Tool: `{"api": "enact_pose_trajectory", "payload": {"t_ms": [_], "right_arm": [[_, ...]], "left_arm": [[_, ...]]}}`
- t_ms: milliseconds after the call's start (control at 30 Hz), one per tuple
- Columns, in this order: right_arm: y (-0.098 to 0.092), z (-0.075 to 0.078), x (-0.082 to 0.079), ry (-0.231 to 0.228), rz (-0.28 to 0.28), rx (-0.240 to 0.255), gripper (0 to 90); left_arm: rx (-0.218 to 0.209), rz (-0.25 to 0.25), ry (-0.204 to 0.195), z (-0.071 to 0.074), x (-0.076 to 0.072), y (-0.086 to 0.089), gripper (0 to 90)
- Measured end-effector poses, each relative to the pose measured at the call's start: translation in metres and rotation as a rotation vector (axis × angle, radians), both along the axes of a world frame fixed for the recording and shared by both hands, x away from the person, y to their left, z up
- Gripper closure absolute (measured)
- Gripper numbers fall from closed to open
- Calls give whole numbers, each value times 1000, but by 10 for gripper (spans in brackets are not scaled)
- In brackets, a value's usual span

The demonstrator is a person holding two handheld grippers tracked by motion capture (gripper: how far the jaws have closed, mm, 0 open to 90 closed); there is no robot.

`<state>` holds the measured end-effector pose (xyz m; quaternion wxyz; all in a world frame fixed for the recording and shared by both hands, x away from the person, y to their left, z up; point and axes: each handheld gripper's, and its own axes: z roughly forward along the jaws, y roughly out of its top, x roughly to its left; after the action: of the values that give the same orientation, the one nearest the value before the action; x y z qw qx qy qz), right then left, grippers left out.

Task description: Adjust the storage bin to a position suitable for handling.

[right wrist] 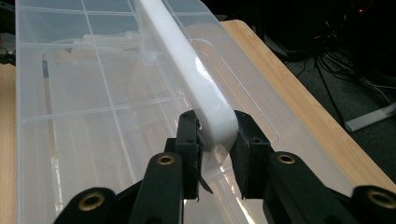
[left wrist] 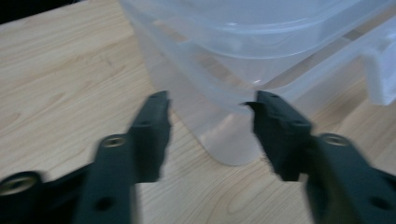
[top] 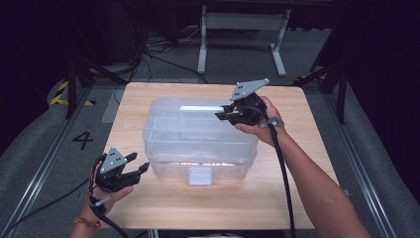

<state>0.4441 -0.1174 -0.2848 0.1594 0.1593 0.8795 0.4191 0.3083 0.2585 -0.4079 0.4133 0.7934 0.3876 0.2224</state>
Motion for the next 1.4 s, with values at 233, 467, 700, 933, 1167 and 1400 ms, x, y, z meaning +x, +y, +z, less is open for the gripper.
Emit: {"api": "enact_pose_trajectory", "payload": {"t_ms": [233,467,700,933,1167,1400], "right_arm": [[1,4,3,-12,-9,-5,744],[2,5,3,-15,-8,-11,742],[2,4,3,-20,-10,-10,741],[0,5,-5,-62,-20,-48,672],[-28,7,-17,-80,-40,1,602],[-65,8,-29,-115,-78,40,539]], "left_arm": [[-27,-16,-21,6,1,-1,652],[-38,-16,-33,8,6,-4,762],[-24,-27,-51,10,7,-8,808],[-10,-32,-48,9,9,-9,818],[1,-34,-50,10,9,-10,817],[17,-37,-54,12,10,-9,816]]}}
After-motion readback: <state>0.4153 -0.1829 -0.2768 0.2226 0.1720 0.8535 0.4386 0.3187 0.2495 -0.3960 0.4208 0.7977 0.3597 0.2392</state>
